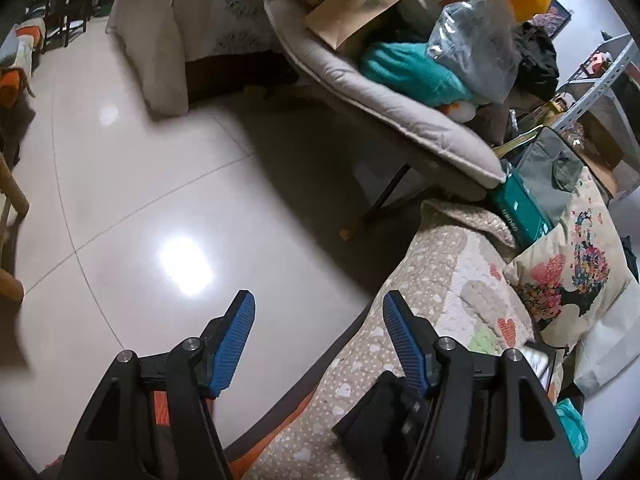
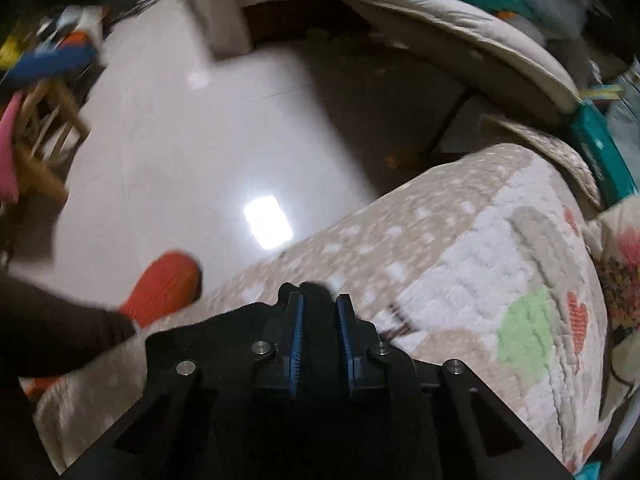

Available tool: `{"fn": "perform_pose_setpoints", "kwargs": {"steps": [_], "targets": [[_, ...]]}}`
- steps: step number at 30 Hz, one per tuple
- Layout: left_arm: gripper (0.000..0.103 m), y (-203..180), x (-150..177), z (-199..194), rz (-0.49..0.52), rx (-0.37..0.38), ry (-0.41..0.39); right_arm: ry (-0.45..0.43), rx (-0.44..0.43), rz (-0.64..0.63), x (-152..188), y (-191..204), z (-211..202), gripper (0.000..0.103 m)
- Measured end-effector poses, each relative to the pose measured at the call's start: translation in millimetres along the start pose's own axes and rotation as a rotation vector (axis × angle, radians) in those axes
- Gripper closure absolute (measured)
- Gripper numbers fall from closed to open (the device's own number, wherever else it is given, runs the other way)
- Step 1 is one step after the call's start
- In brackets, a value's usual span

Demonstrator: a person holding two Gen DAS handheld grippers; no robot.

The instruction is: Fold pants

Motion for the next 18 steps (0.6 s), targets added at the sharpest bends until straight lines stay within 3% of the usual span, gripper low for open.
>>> {"fn": "perform_pose_setpoints", "kwargs": {"steps": [1,4,7,9,11,13,18], "targets": [[0.037,-0.1,0.0,-1.2,0.002,0.001,-0.003,-0.008,0.004,0.025,-6.1,-5.5,1.4,0.093],[0.037,-0.2,2.1,0.3,0.010,-0.004,0.000,0.000,-0.004,0.107,-23.9,-11.6,14.0,0.089],[0.037,0.3,4.6,1.3,0.029,-0.018,-0.001,0.035,-0.045,0.151,-29.4,-9.4,23.2,0.064],[0.037,-1.7,8.1,2.8,0.046,-0.025,0.002,-0.017,-0.072,0.179,-31.3,-13.5,5.9,0.056],[0.037,-7.7,13.5,7.2,0.057,-0.011,0.020,-0.072,-0.034,0.226,-21.7,-33.2,-21.3,0.049],[0.037,-15.3,21.0,11.1,0.077,-0.003,0.037,-0.113,-0.001,0.321,5.0,-57.6,-48.9,0.045],[0.037,-54.1,63.6,23.6,0.204,0.029,0.091,-0.134,0.061,0.617,133.1,-126.8,-88.7,0.045]]}}
Point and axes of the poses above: each gripper's, at about its wrist camera, not at the fingertips, and z roughly the way its jaws point, y to its left, x to its underside, the point moved 7 cm from there along z, roughly the way its jaws point, and after that the axes turned 4 degrees about x, right-handed, at the moved point
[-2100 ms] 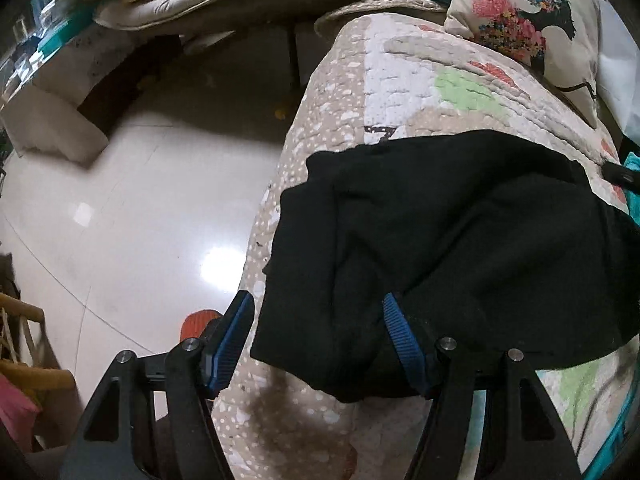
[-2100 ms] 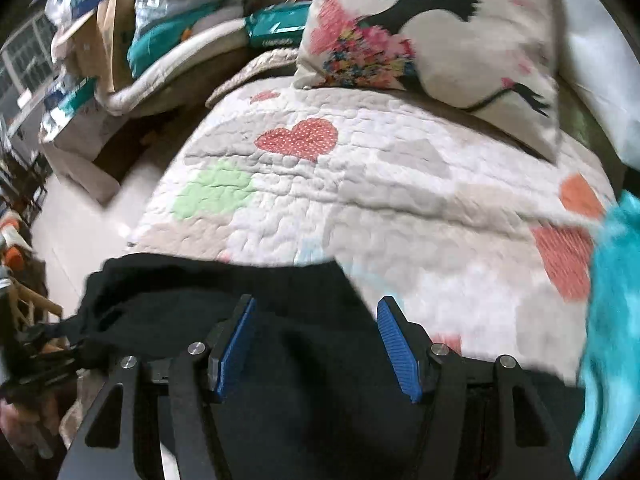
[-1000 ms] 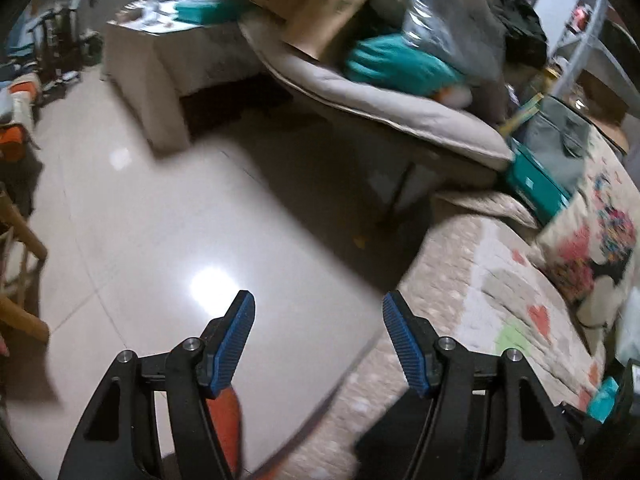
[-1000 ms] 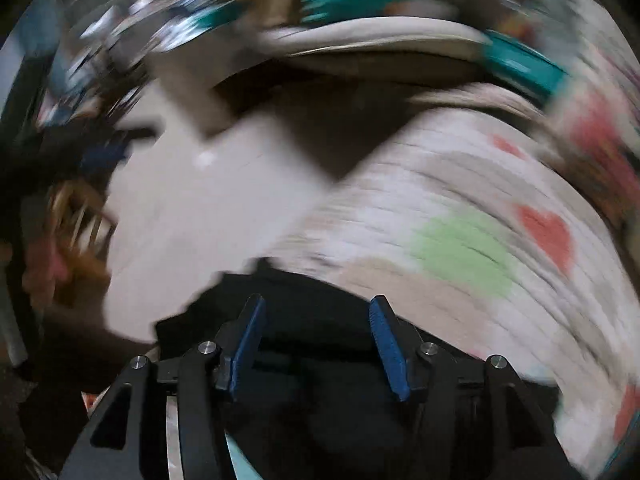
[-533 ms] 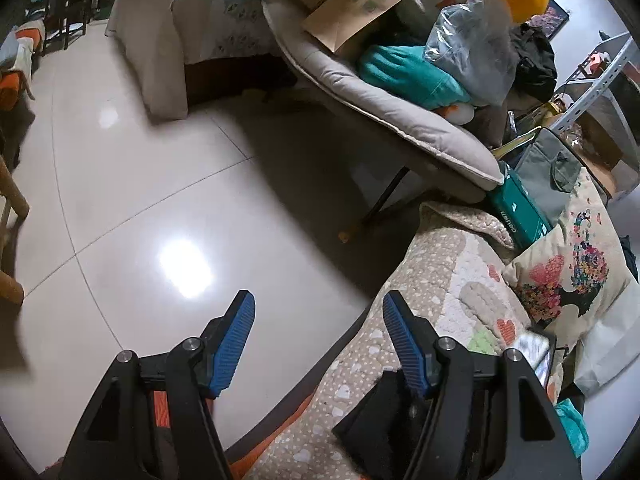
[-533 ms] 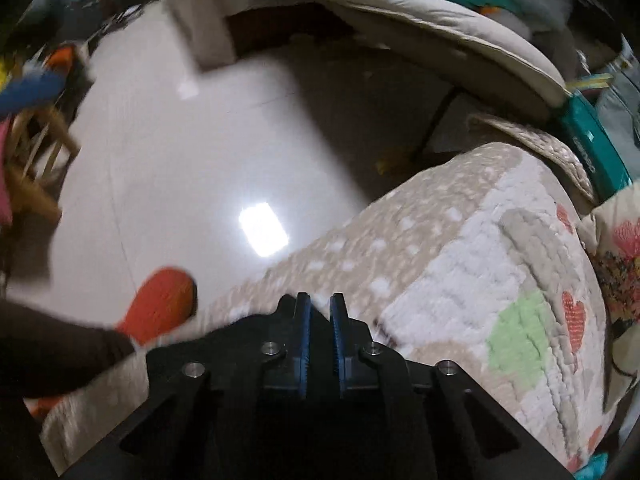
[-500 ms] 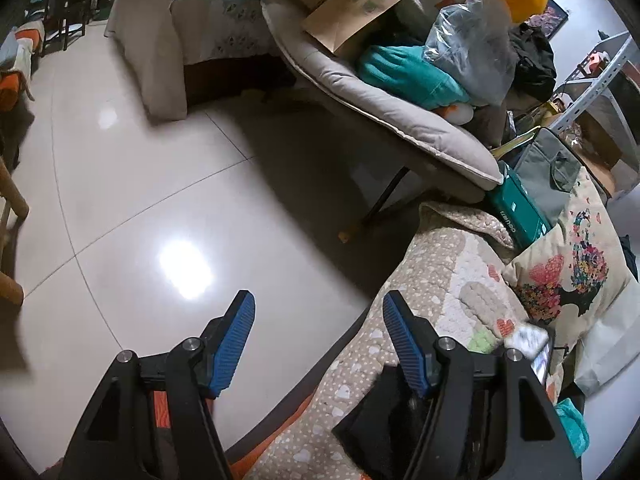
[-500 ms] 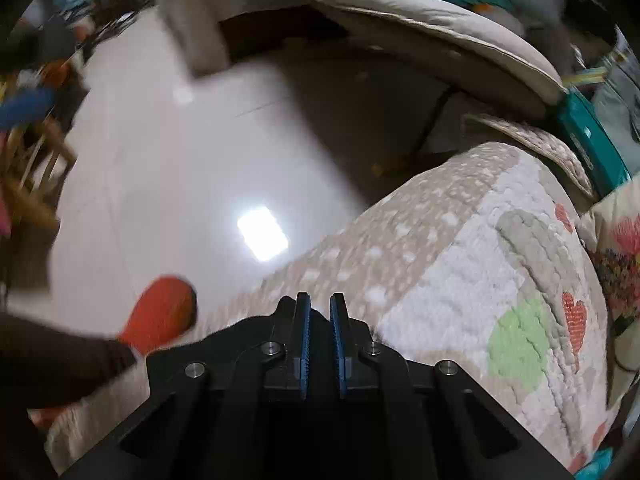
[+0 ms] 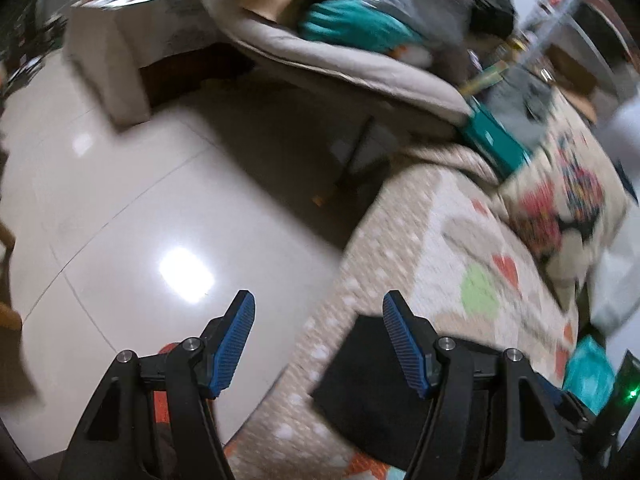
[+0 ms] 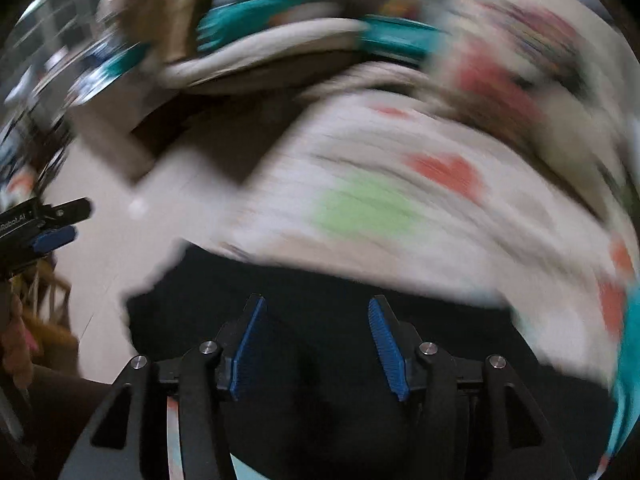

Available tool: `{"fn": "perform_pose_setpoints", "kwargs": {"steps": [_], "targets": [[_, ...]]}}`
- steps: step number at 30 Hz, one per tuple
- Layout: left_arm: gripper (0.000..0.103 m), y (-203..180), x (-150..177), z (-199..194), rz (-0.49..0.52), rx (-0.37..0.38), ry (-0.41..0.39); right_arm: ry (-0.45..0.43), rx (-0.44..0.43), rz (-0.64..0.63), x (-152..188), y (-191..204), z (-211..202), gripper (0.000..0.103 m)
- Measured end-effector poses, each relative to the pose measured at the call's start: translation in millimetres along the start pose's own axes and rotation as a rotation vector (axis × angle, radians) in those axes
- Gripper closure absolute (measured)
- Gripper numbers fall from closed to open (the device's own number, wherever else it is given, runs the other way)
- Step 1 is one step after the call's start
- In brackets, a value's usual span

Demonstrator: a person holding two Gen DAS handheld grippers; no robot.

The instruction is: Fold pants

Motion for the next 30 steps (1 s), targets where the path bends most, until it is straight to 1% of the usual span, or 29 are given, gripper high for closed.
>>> {"fn": "perform_pose_setpoints", "kwargs": {"steps": [4,6,7,8,9,10,11,12,13,15,16,17,19,21,24,26,28,30], "targets": [[0.037,-27.1,32.2,21.9,0.078,0.005,0.064,0.038,0.146,0.256,61.1,-122.0,-18.4,0.045],[0.037,-35.1,46.7,34.1,0.120,-0.010,0.091,0.056,0.260,0.353,90.1,-178.4,-26.7,0.045],[0.037,-37.0,52.2,39.4,0.139,-0.016,0.104,0.089,0.315,0.391,104.8,-205.0,-28.5,0.046],[0.037,-38.1,58.7,46.9,0.155,-0.023,0.125,0.117,0.354,0.435,120.2,-230.1,-29.1,0.054],[0.037,-36.7,61.8,51.3,0.159,-0.029,0.140,0.109,0.339,0.482,130.4,-246.3,-31.1,0.061],[0.037,-33.0,63.5,53.7,0.159,-0.039,0.148,0.091,0.321,0.517,135.3,-254.2,-34.2,0.077],[0.037,-24.1,63.8,56.3,0.148,-0.065,0.153,0.073,0.313,0.553,139.9,-260.3,-39.5,0.080],[0.037,-14.6,62.5,57.5,0.128,-0.088,0.153,0.060,0.311,0.572,139.7,-261.4,-42.8,0.080],[0.037,-3.9,60.5,59.0,0.098,-0.103,0.157,0.052,0.319,0.572,137.6,-260.7,-44.0,0.078],[0.035,16.3,58.6,62.8,0.041,-0.127,0.179,0.033,0.366,0.537,133.6,-252.6,-47.2,0.075],[0.029,27.7,60.9,68.9,0.006,-0.123,0.217,0.022,0.379,0.518,133.3,-247.3,-49.2,0.066],[0.027,33.6,63.9,73.5,-0.022,-0.118,0.245,0.003,0.377,0.505,132.6,-243.1,-49.0,0.054],[0.027,39.9,66.9,75.4,-0.075,-0.093,0.273,-0.039,0.369,0.498,126.5,-234.2,-51.4,0.045],[0.027,39.7,64.7,71.8,-0.106,-0.064,0.279,-0.080,0.347,0.494,125.1,-224.3,-61.7,0.043],[0.027,44.2,55.7,59.2,-0.210,0.068,0.272,-0.110,0.313,0.465,118.6,-207.4,-66.9,0.042],[0.027,52.7,54.3,56.5,-0.282,0.139,0.271,-0.120,0.304,0.437,111.4,-199.1,-67.0,0.042],[0.028,69.5,57.8,59.2,-0.360,0.165,0.259,-0.130,0.308,0.396,103.9,-186.5,-67.5,0.042],[0.029,86.0,64.1,60.8,-0.387,0.159,0.239,-0.131,0.305,0.346,94.3,-172.8,-64.9,0.041]]}}
Point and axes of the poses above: each gripper's, at about its wrist camera, not at the fingertips, and z roughly the way its jaws point, y to its left, x to its underside, the point moved 7 cm from there along z, roughly the way its jaws point, and after that the axes turned 4 degrees about x, right-handed, at the moved point
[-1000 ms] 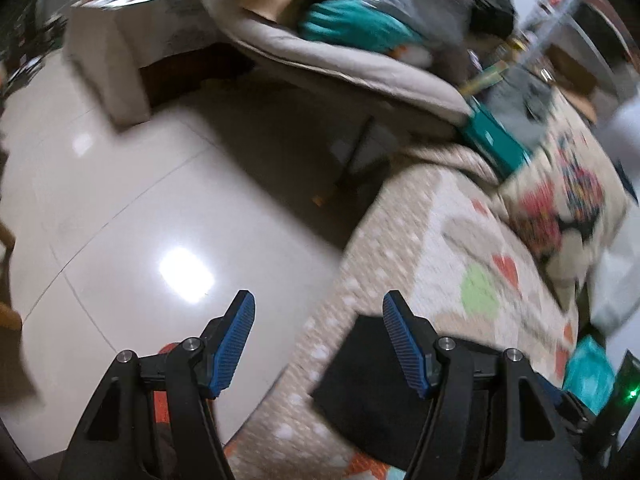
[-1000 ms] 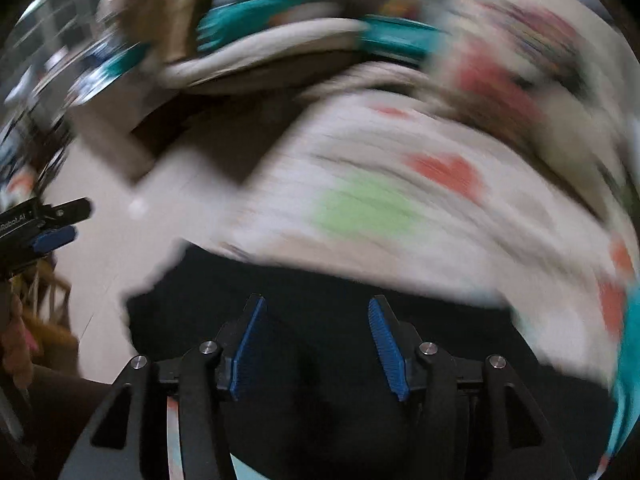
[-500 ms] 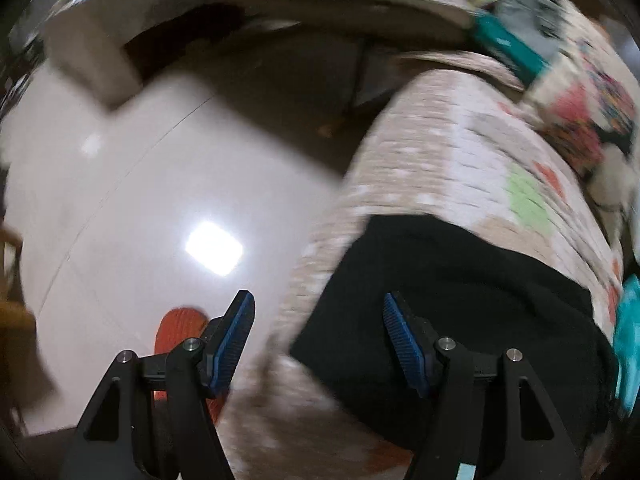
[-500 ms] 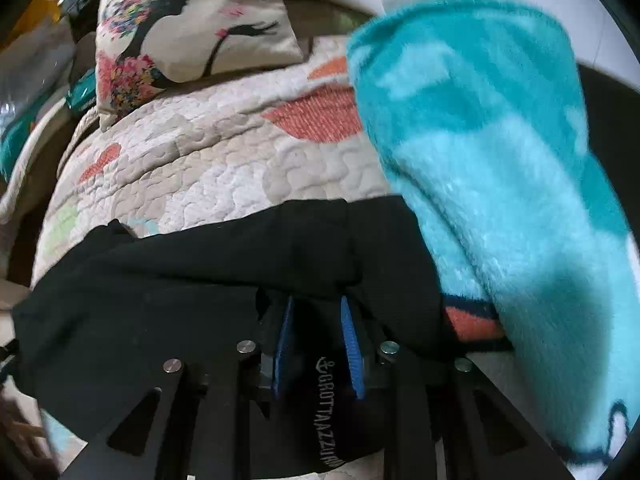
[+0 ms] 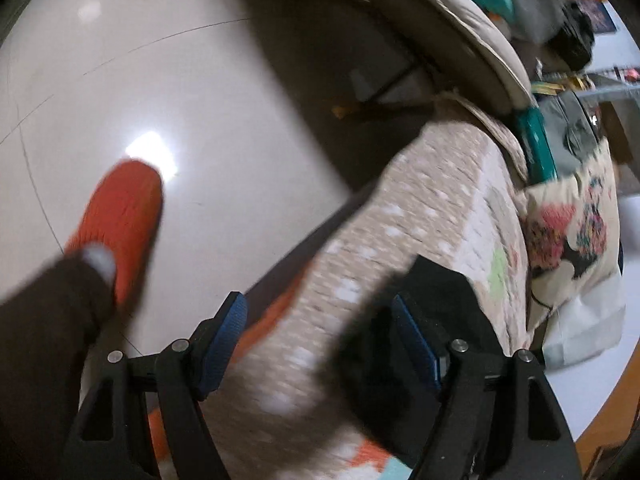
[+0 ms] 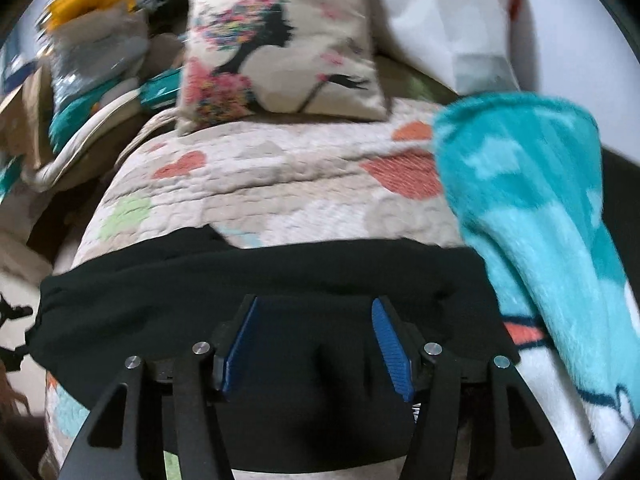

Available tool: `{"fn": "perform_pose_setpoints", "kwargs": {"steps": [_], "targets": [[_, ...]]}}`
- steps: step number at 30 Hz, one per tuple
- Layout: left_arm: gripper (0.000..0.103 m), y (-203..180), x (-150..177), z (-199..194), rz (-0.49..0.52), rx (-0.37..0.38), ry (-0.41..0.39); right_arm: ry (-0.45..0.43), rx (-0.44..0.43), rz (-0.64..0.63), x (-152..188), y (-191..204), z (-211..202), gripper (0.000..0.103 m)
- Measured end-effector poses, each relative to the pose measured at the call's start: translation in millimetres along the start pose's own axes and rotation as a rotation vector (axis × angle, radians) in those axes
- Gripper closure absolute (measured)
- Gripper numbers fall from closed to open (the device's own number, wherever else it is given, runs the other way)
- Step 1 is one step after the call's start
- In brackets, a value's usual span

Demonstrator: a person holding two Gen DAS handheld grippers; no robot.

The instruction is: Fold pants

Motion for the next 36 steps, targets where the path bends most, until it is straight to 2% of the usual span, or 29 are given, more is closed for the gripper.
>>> {"fn": "perform_pose_setpoints", "kwargs": {"steps": [2,6,8,12,15,20,26,29,30,31,33,35,36], "targets": [[0.029,9.2,7.1,-1.6,0.008,0.017,-0.027,0.000,-0.041,-0.067,-3.7,25.8,-1.9,0.040],[0.029,5.8,30.4,7.3,-0.010,0.181,0.017,0.027,-0.173,-0.215,-11.7,97.1,0.2,0.037],[0.029,-6.7,30.8,6.4,-0.034,0.283,0.037,0.065,-0.264,-0.289,-17.9,141.4,3.5,0.036],[0.029,-31.0,27.8,-17.5,0.069,0.340,-0.043,0.160,-0.413,-0.419,-26.7,224.2,15.5,0.036],[0.029,-39.2,33.4,-8.5,0.100,0.314,-0.028,0.219,-0.474,-0.534,-27.7,280.6,28.0,0.036],[0.029,-26.3,51.0,25.5,0.049,0.239,0.099,0.311,-0.513,-0.723,-17.6,348.5,55.4,0.036],[0.029,-32.8,57.1,28.6,0.128,0.162,0.063,0.386,-0.505,-0.847,4.6,386.4,86.3,0.035],[0.029,-39.1,62.5,29.3,0.189,0.107,0.042,0.383,-0.501,-0.894,14.9,397.1,85.0,0.031],[0.030,-38.6,63.3,28.8,0.201,0.093,0.038,0.391,-0.516,-0.901,18.4,399.2,82.2,0.031],[0.041,-38.9,63.8,27.7,0.214,0.081,0.033,0.398,-0.524,-0.909,21.9,401.1,78.4,0.032],[0.062,-42.7,63.1,25.4,0.237,0.093,0.029,0.393,-0.525,-0.963,31.7,403.9,70.4,0.051],[0.083,-47.1,62.4,21.2,0.243,0.131,0.036,0.361,-0.480,-1.024,39.3,403.2,64.4,0.066],[0.084,-49.1,62.1,19.8,0.241,0.146,0.041,0.348,-0.476,-1.029,39.6,402.4,61.5,0.071]]}}
Point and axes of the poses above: each gripper's, at about its wrist camera, not at the fingertips, and z roughly the way its jaws point, y to its left, x to its underside, the point moved 7 cm from there along z, roughly the way its jaws point, and after that the axes turned 4 degrees about x, right-handed, at the moved point
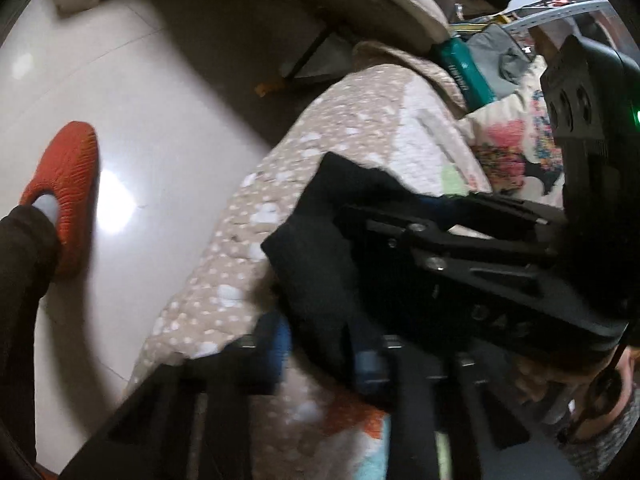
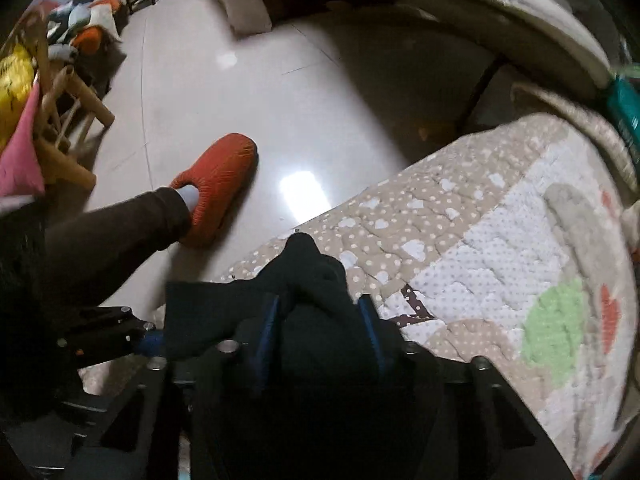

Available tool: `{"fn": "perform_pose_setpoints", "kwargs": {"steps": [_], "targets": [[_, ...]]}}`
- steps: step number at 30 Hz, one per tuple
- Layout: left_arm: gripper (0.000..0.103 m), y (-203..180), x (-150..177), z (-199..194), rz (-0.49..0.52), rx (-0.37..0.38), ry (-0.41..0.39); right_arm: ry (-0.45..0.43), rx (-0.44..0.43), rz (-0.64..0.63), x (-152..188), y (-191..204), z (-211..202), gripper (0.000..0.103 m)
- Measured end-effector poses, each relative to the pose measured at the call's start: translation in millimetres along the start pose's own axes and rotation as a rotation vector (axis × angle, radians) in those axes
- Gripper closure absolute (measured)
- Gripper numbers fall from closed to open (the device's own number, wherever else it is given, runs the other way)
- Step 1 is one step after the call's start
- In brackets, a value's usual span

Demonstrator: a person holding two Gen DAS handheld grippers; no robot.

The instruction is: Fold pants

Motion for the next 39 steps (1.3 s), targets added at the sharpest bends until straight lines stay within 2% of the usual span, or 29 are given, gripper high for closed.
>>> {"fn": "perform_pose_setpoints", "kwargs": {"steps": [2,7,9,13,16,21,24,27,29,32,34,36,37,39], "targets": [[0.086,-5.4,-0.6,-0.5,-0.016,0.035,0.006,-0.020,0.013,0.017,0.5,-2.1,-7.7,0.076],[0.087,-28.2,-0.7,-6.8,-0.004,0.110,0.000,-0.115,0.015,0.085,8.9,-12.0,-42.1,0.079],[0.087,-44.8,1.4,-6.8,-0.003,0.146,0.010,-0.150,0.008,0.120,15.1,-18.6,-56.6,0.079],[0.087,-88.8,10.3,-1.8,0.066,0.159,0.024,-0.214,0.006,0.198,39.6,-42.0,-88.6,0.079],[0.087,-119.8,21.6,5.7,0.121,0.166,0.050,-0.248,0.004,0.280,71.4,-69.4,-107.7,0.079],[0.087,-174.4,58.6,34.3,0.264,0.133,0.115,-0.283,0.004,0.438,147.1,-115.8,-125.3,0.078],[0.086,-193.7,86.3,55.0,0.331,0.095,0.167,-0.271,0.010,0.527,197.2,-135.9,-124.8,0.073],[0.074,-208.7,116.6,61.6,0.392,0.097,0.233,-0.209,0.103,0.612,247.0,-158.4,-122.3,0.064],[0.061,-216.5,132.0,53.1,0.439,0.117,0.253,-0.167,0.244,0.650,283.1,-179.5,-129.3,0.061],[0.058,-219.0,144.0,32.0,0.516,0.125,0.262,-0.167,0.347,0.740,322.0,-204.8,-143.1,0.061],[0.056,-213.5,142.6,17.7,0.544,0.111,0.245,-0.243,0.326,0.814,328.3,-214.1,-159.9,0.061],[0.055,-203.6,131.7,4.7,0.533,0.069,0.204,-0.371,0.254,0.843,313.8,-207.3,-183.2,0.061],[0.054,-197.9,125.8,2.1,0.508,0.050,0.191,-0.415,0.210,0.842,303.4,-200.6,-190.3,0.061],[0.054,-181.5,112.4,-3.6,0.429,0.007,0.169,-0.491,0.043,0.844,279.2,-179.2,-191.6,0.061]]}}
Point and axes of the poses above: each gripper's, at about its wrist camera, not at the fingertips, and z roughly the way its jaws point, y to its left, x to its underside, the point moved 7 cm from there along z, roughly the way its jaws point, and after that the axes turned 4 degrees about x, right-handed, at the moved point
